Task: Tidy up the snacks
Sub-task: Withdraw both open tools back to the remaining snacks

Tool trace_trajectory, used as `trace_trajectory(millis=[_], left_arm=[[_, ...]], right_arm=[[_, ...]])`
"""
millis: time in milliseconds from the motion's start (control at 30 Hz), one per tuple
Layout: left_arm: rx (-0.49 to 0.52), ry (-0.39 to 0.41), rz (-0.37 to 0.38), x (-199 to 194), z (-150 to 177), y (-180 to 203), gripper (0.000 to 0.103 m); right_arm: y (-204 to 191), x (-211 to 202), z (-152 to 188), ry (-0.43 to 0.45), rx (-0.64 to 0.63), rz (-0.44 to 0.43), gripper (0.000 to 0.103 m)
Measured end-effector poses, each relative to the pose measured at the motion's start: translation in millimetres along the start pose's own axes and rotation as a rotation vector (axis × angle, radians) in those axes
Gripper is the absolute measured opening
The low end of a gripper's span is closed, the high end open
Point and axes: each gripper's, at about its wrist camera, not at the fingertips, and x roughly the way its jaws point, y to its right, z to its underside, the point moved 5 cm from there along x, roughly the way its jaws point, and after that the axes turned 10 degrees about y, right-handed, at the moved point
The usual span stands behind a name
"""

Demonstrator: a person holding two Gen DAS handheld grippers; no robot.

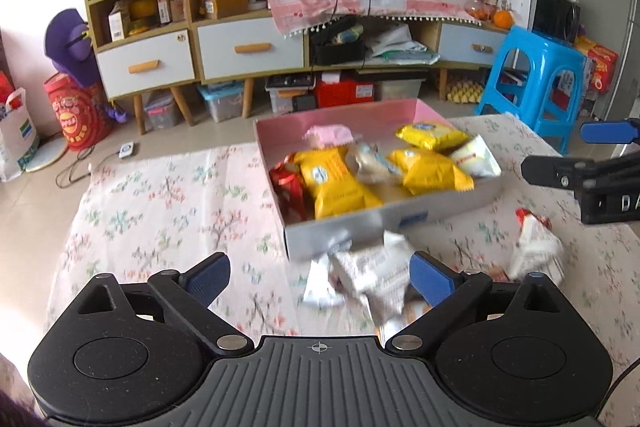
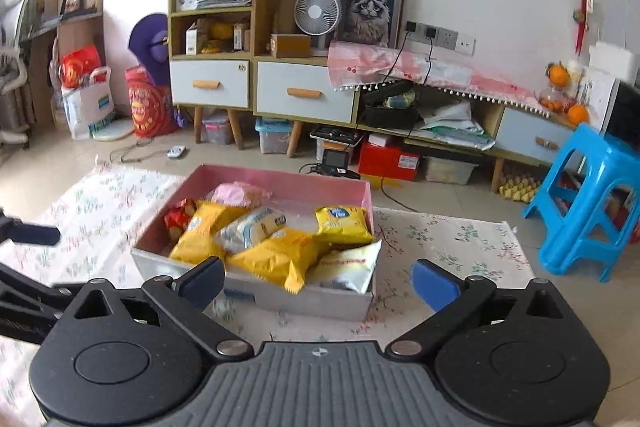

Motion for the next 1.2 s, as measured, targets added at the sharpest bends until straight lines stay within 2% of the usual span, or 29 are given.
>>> trace_trajectory(millis=[200,400,667,833,967,1067,1200], left_arm=[[-0.009,0.001,0.008,-11.1,10.0,-1.9,0.098],[0.009,0.024,0.017,-17.8,22.8,-6.7,0.101],[-0.029,-0.069,0.061,0.7,51.0,-1.7,0.101],[-0.027,-0.077,0.094,5.7,63.5,12.0,0.101],[-0.029,-0.086,0.127,10.6,72.1,24.3,0.101],[-0.027,-0.089,0.139,14.0,75.9,30.0,0.101],[-0.049,-0.056,0.142,21.3,73.8,28.2,0.101]], right_arm=[[-16.7,-16.2,17.4,0.024,-0.099,-0.013,0.093],[-19.9,-29.2,27.3,0.038,-0.128,-0.046,0.093],[-25.0,-45.6,52.3,0.062,-0.241,-0.092,0.093],[-28.9,-53.2,67.8,0.059,-0.269,-0.176,0.093],[-31.5,-53.3,77.0,0.073,-0.319,-0.172,0.093],[-22.8,-45.8,76.5,0.056,-0.269,-0.159,0.093],[-1.7,-30.8,79.9,-0.001,-0.136,-0.118,0.093]])
